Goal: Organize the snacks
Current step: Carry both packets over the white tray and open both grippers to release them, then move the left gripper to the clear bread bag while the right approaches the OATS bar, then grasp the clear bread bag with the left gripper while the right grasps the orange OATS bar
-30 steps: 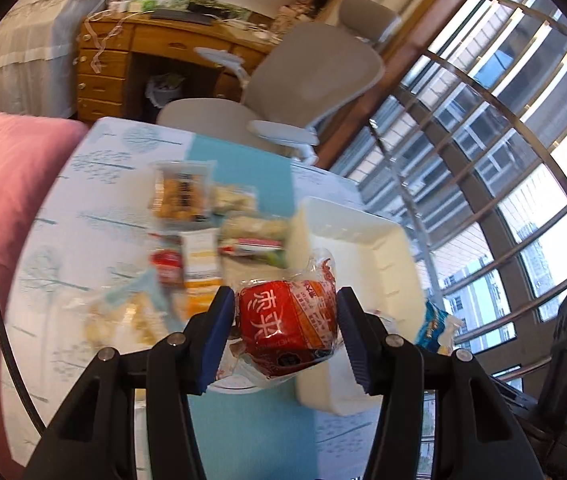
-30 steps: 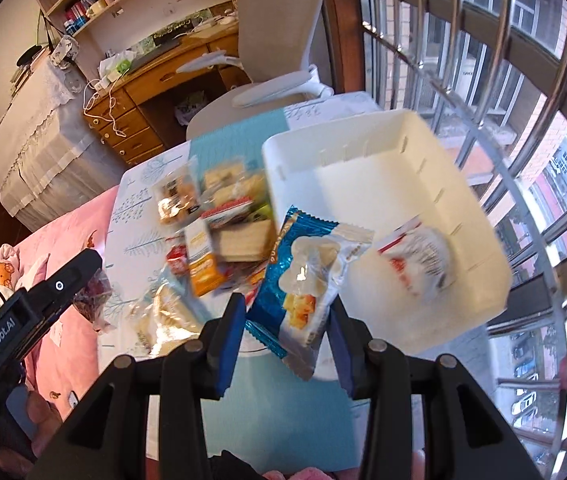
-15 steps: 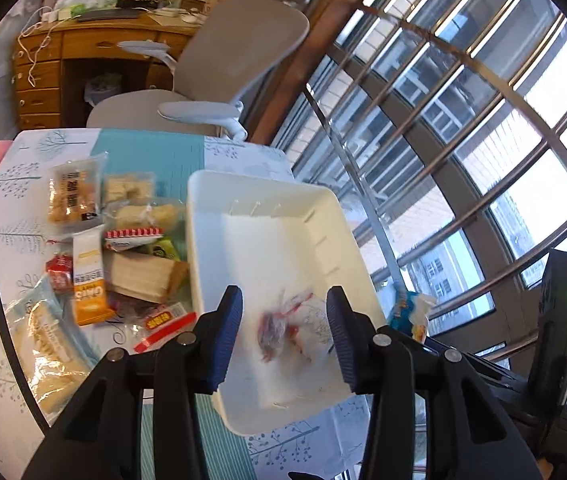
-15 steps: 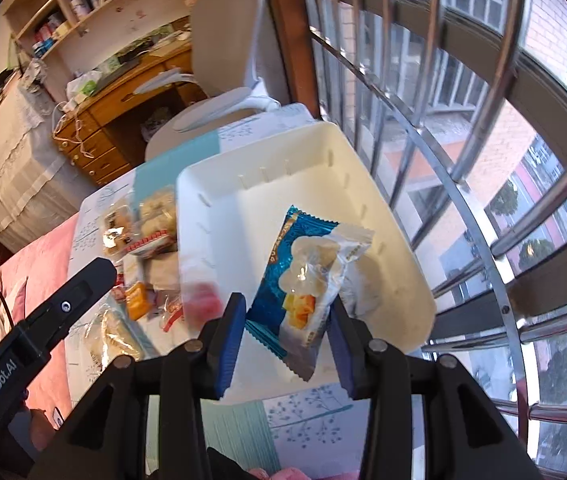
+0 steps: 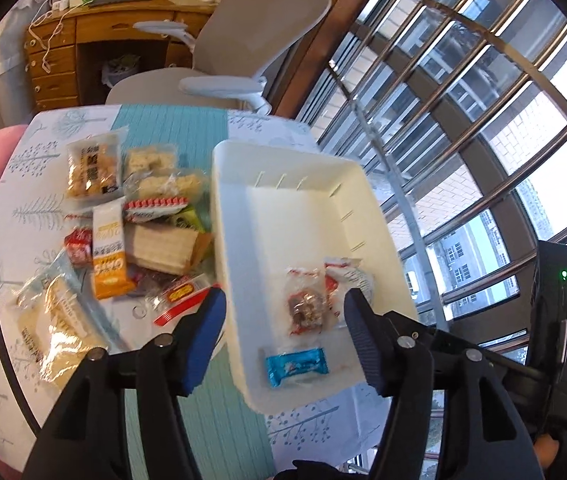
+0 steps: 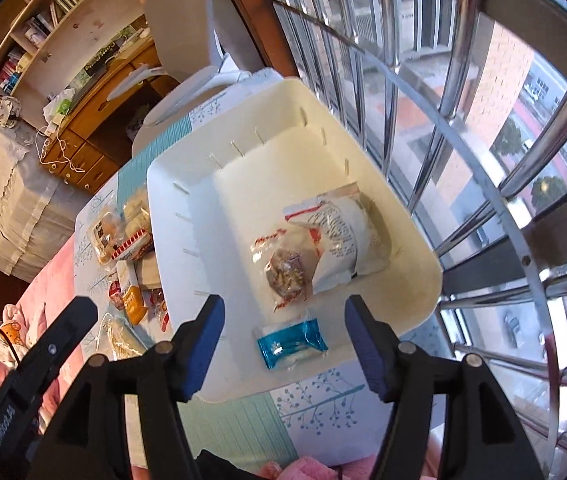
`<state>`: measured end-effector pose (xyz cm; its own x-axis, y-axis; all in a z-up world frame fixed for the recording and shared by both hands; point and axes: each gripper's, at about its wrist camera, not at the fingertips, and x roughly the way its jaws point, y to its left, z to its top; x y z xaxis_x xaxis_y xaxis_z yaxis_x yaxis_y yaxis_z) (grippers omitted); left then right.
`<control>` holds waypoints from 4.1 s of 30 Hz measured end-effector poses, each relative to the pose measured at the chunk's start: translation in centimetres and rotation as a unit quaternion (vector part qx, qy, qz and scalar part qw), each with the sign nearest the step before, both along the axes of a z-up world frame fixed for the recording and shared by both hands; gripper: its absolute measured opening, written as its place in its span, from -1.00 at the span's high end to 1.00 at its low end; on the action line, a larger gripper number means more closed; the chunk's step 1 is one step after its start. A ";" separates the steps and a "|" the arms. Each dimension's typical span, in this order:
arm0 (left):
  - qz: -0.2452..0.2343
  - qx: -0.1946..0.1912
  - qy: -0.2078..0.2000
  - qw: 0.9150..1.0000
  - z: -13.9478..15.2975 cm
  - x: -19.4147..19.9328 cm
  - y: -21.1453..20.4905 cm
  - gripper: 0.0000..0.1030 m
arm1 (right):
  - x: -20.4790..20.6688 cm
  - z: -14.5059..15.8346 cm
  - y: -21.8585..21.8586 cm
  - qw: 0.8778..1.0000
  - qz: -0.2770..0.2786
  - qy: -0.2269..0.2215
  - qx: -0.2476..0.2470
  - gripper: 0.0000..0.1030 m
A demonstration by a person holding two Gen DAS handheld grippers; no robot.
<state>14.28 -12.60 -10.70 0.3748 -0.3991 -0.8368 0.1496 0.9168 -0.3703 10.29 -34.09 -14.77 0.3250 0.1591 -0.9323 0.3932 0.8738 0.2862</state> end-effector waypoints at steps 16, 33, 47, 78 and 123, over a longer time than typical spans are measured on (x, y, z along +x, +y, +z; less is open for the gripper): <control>0.068 0.063 0.086 0.992 -3.7 -3.5 9.2 -0.32 | 1.2 -3.0 6.3 0.996 0.031 0.054 0.066 -0.24; 0.009 0.108 0.127 0.986 -5.6 -2.8 18.9 -0.47 | 1.1 -3.9 16.4 0.994 -0.002 0.070 0.086 -0.24; -0.040 0.118 0.216 0.968 -10.5 0.4 23.0 -0.64 | 2.4 -5.0 21.7 0.994 -0.023 0.055 0.096 -0.39; 0.285 0.009 0.351 0.892 -16.7 2.4 24.0 -0.92 | 10.7 -10.0 23.5 0.955 0.292 0.029 0.032 -0.42; 0.306 0.070 0.342 0.886 -20.7 5.0 19.8 -0.73 | 12.7 -12.8 22.7 0.941 0.337 0.019 0.019 0.49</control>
<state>19.23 7.18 -31.36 -0.1288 -0.1705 -0.9769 -0.6067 0.7928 -0.0584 23.00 -11.41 -27.60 0.1055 0.3516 -0.9302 -0.2362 0.9175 0.3201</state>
